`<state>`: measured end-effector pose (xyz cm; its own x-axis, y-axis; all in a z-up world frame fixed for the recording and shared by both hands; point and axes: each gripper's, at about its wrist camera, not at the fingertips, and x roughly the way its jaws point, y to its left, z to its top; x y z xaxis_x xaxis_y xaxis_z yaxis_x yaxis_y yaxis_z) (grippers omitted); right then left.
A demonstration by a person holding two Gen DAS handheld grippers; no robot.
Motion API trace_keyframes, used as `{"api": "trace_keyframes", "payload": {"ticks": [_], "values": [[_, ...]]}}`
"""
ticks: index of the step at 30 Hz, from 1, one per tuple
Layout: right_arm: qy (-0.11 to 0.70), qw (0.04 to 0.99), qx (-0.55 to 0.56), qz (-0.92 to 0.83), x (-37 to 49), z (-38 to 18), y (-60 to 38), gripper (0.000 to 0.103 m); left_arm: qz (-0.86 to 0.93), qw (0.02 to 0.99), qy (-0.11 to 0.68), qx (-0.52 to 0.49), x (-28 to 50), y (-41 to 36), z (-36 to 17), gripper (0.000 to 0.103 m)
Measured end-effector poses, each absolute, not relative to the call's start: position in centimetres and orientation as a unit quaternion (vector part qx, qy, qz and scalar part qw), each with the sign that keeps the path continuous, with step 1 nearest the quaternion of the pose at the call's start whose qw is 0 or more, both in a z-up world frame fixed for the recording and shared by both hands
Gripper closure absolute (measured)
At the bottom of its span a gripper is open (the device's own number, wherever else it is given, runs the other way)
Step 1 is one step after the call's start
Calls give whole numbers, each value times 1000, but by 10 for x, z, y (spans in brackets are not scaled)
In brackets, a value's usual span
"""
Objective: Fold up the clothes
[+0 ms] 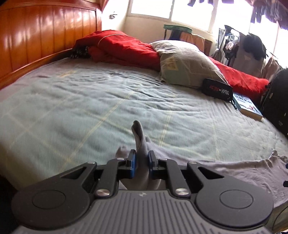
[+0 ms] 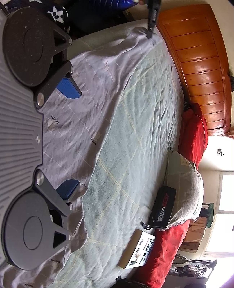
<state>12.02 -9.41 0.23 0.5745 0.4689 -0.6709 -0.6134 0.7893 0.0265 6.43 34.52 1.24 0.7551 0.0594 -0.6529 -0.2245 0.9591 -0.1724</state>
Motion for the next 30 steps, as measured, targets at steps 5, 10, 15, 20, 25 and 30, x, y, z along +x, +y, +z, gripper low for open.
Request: {"api": "trace_keyframes", "payload": {"ticks": [5,10,15,20,25,30], "values": [[347,883,-104,300,122,2,-96,4,92,917,373,-112,90,355,0,91],[348,883,-104,296,124,2,-97,4,124,903,395,-114,99,371,-21,85],[350,875,-104,320,133,5,-91,5,166,899,389,-109,93,384,-14,76],[347,833,-123,414,155,22,-59,38,155,901,396,-86,83,362,-3,54],[347,774,-173,501,183,24,12,75,104,903,416,-22,67,305,-4,30],[352,726,-194,559,210,7,89,81,112,911,398,-10,47,280,-4,22]]}}
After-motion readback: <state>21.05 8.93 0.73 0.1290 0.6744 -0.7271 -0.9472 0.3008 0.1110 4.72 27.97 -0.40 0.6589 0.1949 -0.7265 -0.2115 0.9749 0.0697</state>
